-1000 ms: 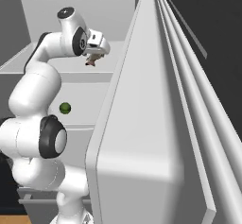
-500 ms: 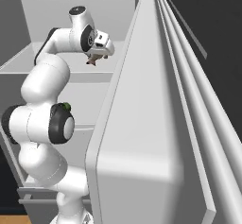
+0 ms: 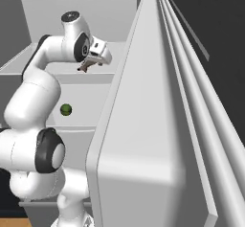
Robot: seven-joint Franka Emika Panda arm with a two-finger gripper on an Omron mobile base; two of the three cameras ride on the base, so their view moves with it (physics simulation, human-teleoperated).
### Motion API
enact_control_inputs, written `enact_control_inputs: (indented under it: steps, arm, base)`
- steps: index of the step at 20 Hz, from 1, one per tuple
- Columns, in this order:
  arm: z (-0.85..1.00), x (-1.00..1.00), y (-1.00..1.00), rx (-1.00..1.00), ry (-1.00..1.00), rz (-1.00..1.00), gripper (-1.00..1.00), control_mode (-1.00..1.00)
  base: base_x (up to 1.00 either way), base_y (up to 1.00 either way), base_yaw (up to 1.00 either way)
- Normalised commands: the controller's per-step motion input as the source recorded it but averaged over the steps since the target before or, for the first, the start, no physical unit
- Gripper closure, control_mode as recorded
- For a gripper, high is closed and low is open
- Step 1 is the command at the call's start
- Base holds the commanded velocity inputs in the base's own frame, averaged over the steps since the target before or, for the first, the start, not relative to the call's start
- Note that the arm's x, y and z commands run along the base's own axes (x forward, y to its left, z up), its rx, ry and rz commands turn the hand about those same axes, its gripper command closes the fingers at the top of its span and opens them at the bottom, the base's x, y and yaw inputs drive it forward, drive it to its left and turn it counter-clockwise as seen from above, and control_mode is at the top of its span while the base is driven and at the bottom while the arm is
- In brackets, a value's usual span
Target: Place one avocado and one fish in each tupperware on the nearby counter, to pack two identical lunches.
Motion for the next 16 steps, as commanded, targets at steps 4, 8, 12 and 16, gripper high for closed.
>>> enact_control_inputs:
  steps: [4, 8, 12, 16]
  arm:
    - [-0.27, -1.0, 0.0, 0.0, -0.22, -0.07, 1.0, -1.0]
    - [0.0, -1.0, 0.01, 0.0, -0.03, 0.04, 1.0, -1.0]
    - [0.0, -1.0, 0.08, 0.0, 0.13, 0.14, 1.0, -1.0]
    - [0.0, -1.0, 0.21, 0.0, 0.18, 0.14, 1.0, -1.0]
  base:
    - [0.0, 0.0, 0.0]
    - [0.0, 0.0, 0.0]
    - [0.0, 0.0, 0.0]
    - [0.0, 0.0, 0.0]
